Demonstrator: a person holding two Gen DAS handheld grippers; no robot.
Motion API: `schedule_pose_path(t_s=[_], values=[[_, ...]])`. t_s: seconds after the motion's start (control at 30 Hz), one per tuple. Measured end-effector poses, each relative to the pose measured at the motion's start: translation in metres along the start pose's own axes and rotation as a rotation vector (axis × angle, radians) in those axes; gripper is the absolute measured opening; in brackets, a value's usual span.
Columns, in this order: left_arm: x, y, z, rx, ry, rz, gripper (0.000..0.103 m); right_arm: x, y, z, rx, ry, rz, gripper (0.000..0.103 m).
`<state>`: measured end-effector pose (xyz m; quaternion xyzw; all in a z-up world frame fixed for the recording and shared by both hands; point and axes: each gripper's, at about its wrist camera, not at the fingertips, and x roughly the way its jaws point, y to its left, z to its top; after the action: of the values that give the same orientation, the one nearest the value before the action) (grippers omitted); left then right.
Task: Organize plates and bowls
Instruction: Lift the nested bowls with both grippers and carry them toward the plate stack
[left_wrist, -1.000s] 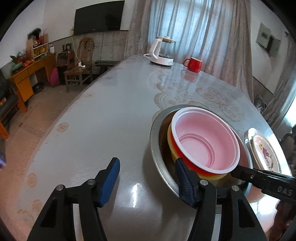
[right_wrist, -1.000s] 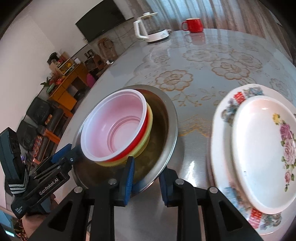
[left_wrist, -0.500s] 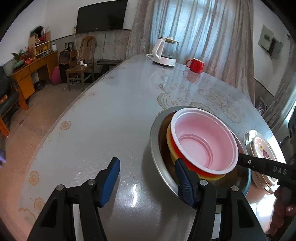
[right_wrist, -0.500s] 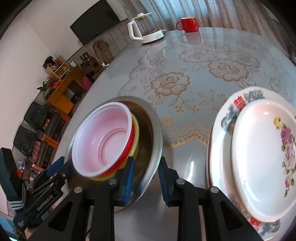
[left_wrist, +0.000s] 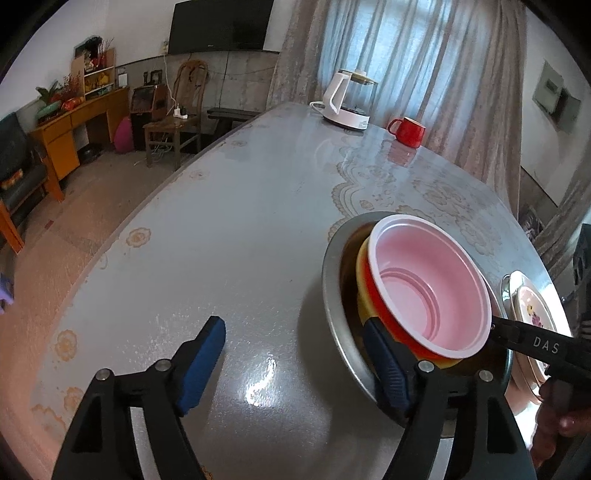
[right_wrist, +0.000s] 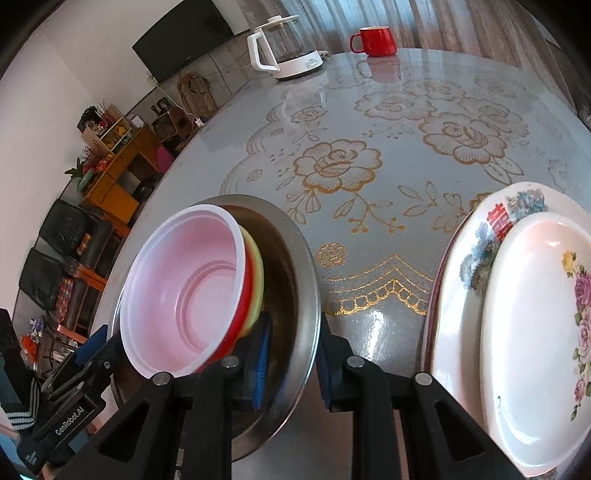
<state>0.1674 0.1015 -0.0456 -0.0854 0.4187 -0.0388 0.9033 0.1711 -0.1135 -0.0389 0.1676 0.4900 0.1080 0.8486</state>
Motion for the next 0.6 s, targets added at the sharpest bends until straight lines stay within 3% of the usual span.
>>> schedule_pose_path(t_s=[0.37, 0.6], values=[[-0.0024, 0.0011, -0.0018, -0.006, -0.034, -0.04, 0.071, 0.0057, -0.0014, 0.0014, 0.018, 0.014, 0.013, 0.019], [-0.0051, 0.0006, -0.0012, -0.019, -0.048, -0.107, 0.047, 0.0069, -0.0017, 0.0028, 0.019, 0.017, 0.014, 0.019]])
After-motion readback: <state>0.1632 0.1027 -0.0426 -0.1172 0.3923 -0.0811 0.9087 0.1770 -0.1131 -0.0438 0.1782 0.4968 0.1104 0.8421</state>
